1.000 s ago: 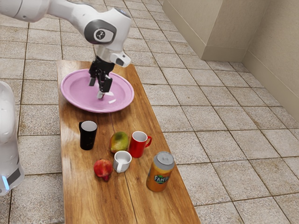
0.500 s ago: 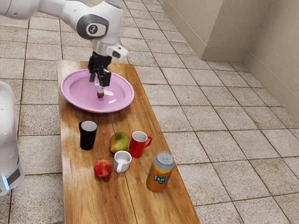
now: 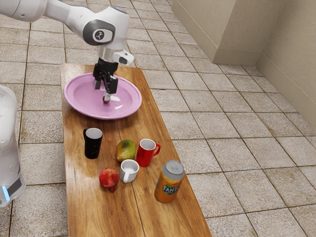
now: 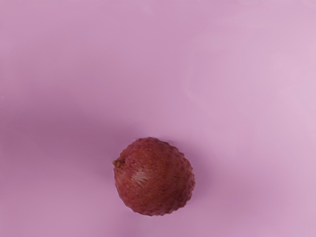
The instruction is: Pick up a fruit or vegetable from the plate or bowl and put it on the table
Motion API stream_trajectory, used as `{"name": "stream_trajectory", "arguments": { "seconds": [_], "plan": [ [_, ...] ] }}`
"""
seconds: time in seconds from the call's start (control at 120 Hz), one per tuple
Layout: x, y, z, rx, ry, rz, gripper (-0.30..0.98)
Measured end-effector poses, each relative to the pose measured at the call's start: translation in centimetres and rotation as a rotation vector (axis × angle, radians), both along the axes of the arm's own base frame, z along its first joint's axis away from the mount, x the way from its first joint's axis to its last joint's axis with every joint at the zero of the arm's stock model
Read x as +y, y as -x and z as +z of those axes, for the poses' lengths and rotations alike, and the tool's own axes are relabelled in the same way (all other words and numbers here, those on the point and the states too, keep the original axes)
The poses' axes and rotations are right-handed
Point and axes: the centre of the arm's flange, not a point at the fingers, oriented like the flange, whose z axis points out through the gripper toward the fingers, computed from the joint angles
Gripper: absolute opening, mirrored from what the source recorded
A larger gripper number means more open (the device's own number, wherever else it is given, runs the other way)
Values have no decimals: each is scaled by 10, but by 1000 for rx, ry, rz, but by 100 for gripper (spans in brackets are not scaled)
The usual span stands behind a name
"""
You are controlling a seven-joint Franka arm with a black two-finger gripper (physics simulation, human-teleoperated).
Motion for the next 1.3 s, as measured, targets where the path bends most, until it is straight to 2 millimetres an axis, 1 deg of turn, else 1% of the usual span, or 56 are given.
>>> {"name": "stream_trajectory", "arguments": {
  "seconds": [0.167,0.35,0.45,0.875,1.3],
  "plan": [
    [-4,-4,2,2,-55,-43,66],
    [-19,-12,4,8,-94,-96,66],
    [-22,-13,0,28,-99,-104,66],
    [-26,-8,-13,60,-84,-104,66],
    [-21,-14,-17,6,-94,-95,66]
  ]
}}
